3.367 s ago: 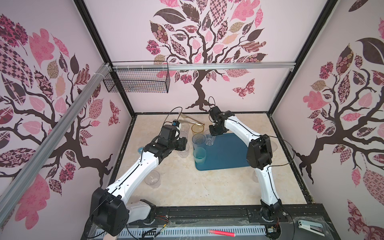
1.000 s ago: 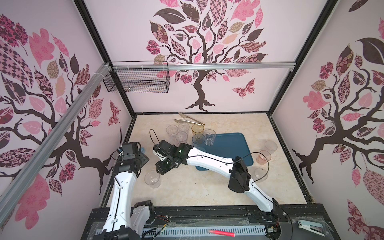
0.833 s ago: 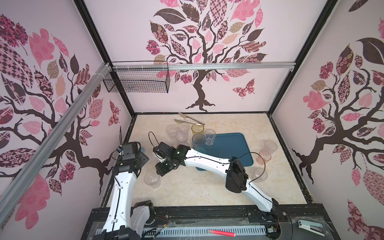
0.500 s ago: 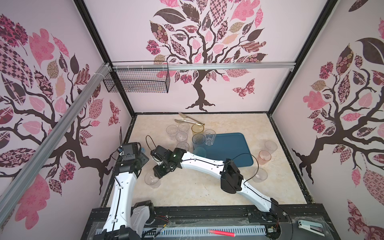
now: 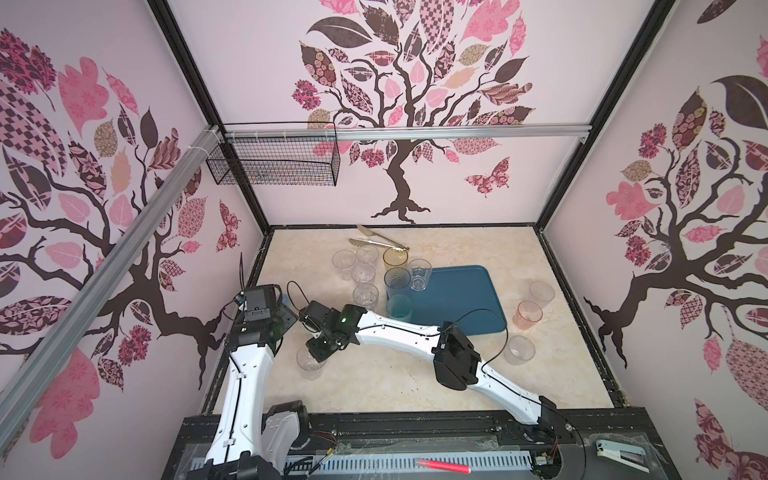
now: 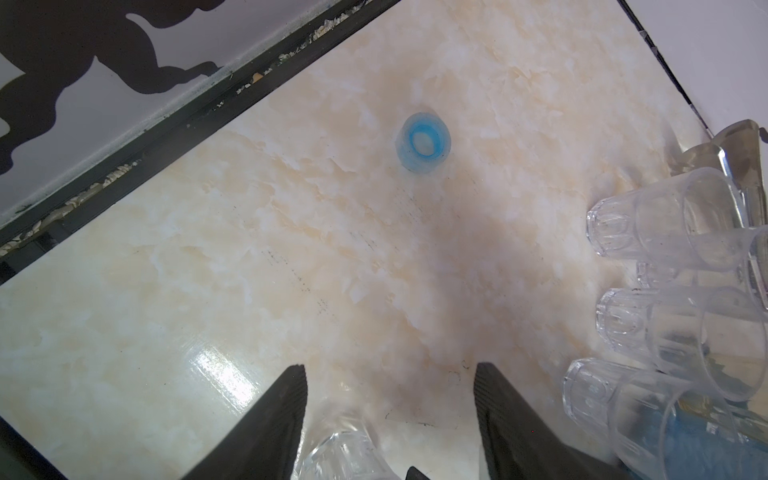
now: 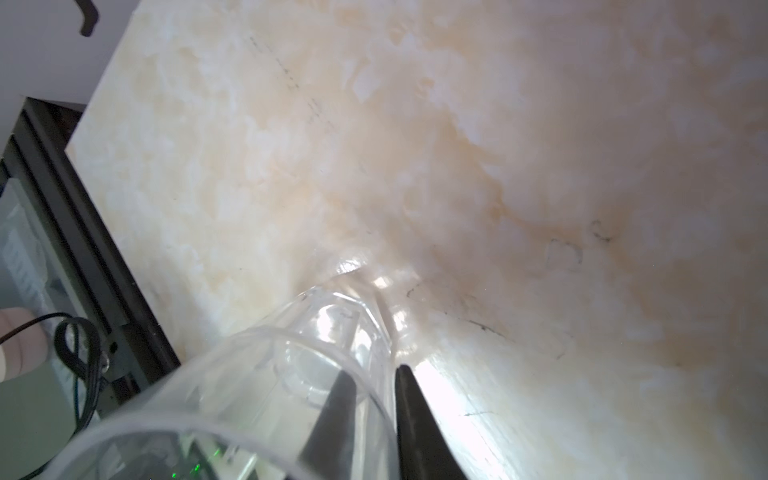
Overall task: Place the glasses into the tray
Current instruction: 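Lower the right gripper into the clear glass and grasp it, then lift the clear glass with the right gripper and carry it over the tray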
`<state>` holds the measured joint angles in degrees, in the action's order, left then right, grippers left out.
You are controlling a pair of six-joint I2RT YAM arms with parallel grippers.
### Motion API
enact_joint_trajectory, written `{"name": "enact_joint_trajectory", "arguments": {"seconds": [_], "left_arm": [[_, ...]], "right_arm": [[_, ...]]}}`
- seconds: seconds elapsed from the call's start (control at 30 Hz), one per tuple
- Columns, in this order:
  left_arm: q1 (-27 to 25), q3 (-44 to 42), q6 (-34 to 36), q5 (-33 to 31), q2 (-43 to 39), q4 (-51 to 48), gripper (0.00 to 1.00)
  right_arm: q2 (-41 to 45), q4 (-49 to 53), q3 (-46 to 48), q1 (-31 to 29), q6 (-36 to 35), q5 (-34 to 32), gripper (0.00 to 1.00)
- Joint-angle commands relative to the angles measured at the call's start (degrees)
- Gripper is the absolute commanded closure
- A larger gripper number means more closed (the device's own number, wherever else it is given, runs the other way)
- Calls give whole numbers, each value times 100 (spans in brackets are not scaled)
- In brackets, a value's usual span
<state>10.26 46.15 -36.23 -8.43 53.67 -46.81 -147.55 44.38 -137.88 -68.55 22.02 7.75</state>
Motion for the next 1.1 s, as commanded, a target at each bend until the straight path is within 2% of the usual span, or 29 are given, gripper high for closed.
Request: {"name": "enact_joint_trajectory", "arguments": {"seconds": [0.0, 0.27, 0.63, 0.87, 1.07], "left_arm": [[22, 322, 10, 116, 40, -18, 33], [20, 874, 157, 492, 160, -204, 33], [-448, 2065, 662, 707, 359, -439, 35], [-857, 2437, 830, 1019, 573, -239, 36], [-1212, 2459, 721, 1297, 911, 98, 37]], "right_arm": [[343, 127, 73, -10, -85, -238, 87], [1253, 150, 683, 25, -471, -572, 96], [3447, 204, 2843, 498, -574, -341, 100], [4972, 379, 3888, 1333, -467, 35, 100], [5736, 851, 4334, 2517, -682, -27, 100]]}}
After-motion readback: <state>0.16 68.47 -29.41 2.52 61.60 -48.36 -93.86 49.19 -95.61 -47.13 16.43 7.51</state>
